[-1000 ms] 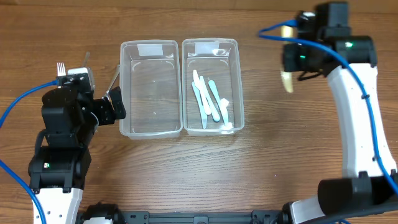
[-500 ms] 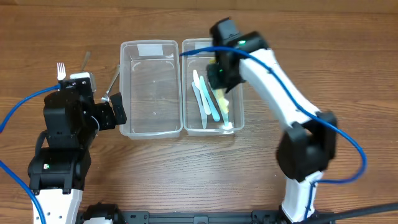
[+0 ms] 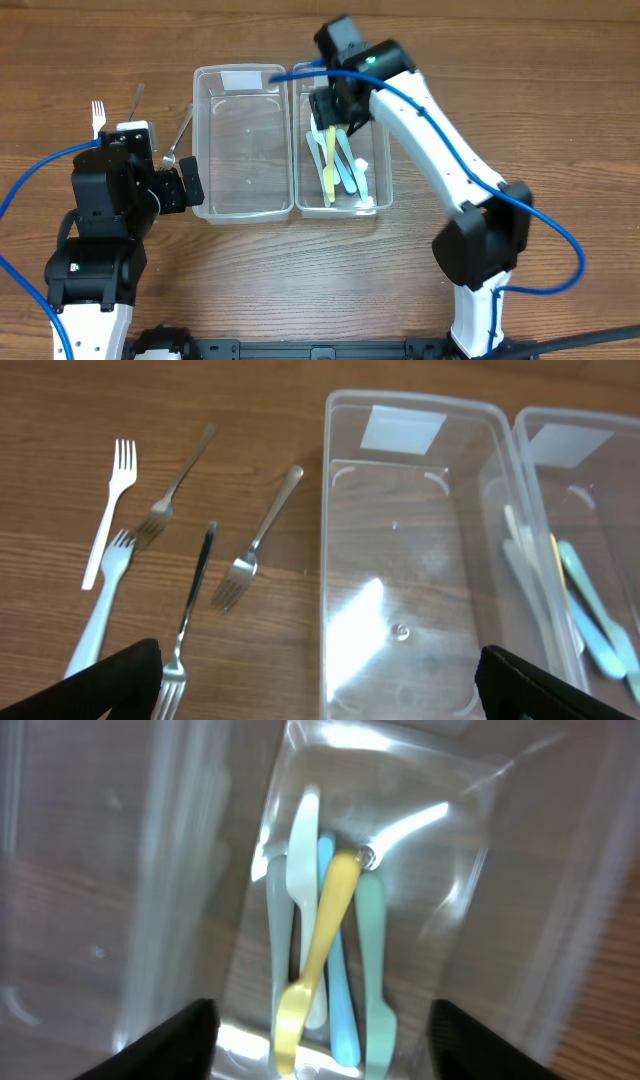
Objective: Pack container
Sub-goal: 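Carry the yellow knife into the right container and release it, then withdraw the right gripper to the right side of the table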
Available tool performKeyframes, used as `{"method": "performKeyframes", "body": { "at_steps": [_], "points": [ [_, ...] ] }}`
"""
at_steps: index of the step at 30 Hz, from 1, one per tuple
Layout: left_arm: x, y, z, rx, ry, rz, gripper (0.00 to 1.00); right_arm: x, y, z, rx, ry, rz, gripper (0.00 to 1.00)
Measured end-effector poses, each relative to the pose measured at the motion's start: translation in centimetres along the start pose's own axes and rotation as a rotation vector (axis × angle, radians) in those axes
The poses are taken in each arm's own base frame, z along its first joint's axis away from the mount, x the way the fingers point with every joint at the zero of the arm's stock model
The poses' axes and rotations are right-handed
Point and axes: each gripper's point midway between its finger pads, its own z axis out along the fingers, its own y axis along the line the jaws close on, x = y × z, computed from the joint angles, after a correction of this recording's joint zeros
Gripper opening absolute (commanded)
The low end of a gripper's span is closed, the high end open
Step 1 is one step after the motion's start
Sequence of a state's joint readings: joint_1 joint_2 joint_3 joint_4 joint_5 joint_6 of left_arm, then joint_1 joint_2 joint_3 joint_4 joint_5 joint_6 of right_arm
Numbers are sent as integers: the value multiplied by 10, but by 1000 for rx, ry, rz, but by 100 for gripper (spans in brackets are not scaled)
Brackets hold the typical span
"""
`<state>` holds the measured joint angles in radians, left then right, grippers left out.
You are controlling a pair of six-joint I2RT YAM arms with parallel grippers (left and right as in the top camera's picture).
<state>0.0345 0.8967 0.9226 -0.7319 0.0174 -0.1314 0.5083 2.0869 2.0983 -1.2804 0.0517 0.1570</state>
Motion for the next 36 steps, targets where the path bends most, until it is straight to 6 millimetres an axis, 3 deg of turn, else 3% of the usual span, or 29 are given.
{"method": "performKeyframes", "body": {
  "at_steps": [2, 4, 6, 8, 10, 15, 19, 21, 23, 25, 27, 29, 32, 36],
  "points": [
    [2, 3, -6, -17, 22, 10, 100, -22, -13, -53, 3, -122, 25, 93],
    [-2, 5, -23, -36, 42, 14, 100, -34, -44, -119, 16, -260, 91, 94],
    [-22, 5, -51, -55, 12, 20, 100, -20, -104, -188, 74, -366, 226, 95],
    [-38, 5, -73, -65, -26, 25, 100, 8, -153, -227, 150, -396, 358, 95],
    [-53, 5, -93, -71, -67, 26, 100, 38, -186, -246, 207, -375, 478, 95],
    [-61, 5, -99, -74, -85, 25, 100, 83, -223, -236, 246, -264, 640, 95],
    [-62, 7, -91, -92, -63, 27, 100, 127, -206, -229, 223, -228, 650, 96],
    [-63, 9, -83, -104, -46, 30, 100, 157, -194, -225, 210, -238, 653, 98],
    [-64, 10, -73, -110, -26, 38, 100, 183, -184, -210, 188, -263, 650, 98],
    [-68, 10, -56, -117, 2, 63, 100, 203, -178, -185, 170, -240, 647, 98],
    [-75, 11, -25, -125, 38, 104, 100, 228, -174, -141, 149, -133, 643, 98],
    [-72, 19, 10, -140, 114, 117, 100, 240, -170, -112, 126, -42, 644, 98],
    [-66, 37, 56, -156, 210, 134, 100, 240, -169, -102, 107, -11, 640, 99],
    [-74, 56, 95, -160, 246, 183, 100, 240, -168, -102, 102, -11, 633, 99]
  ]
}}
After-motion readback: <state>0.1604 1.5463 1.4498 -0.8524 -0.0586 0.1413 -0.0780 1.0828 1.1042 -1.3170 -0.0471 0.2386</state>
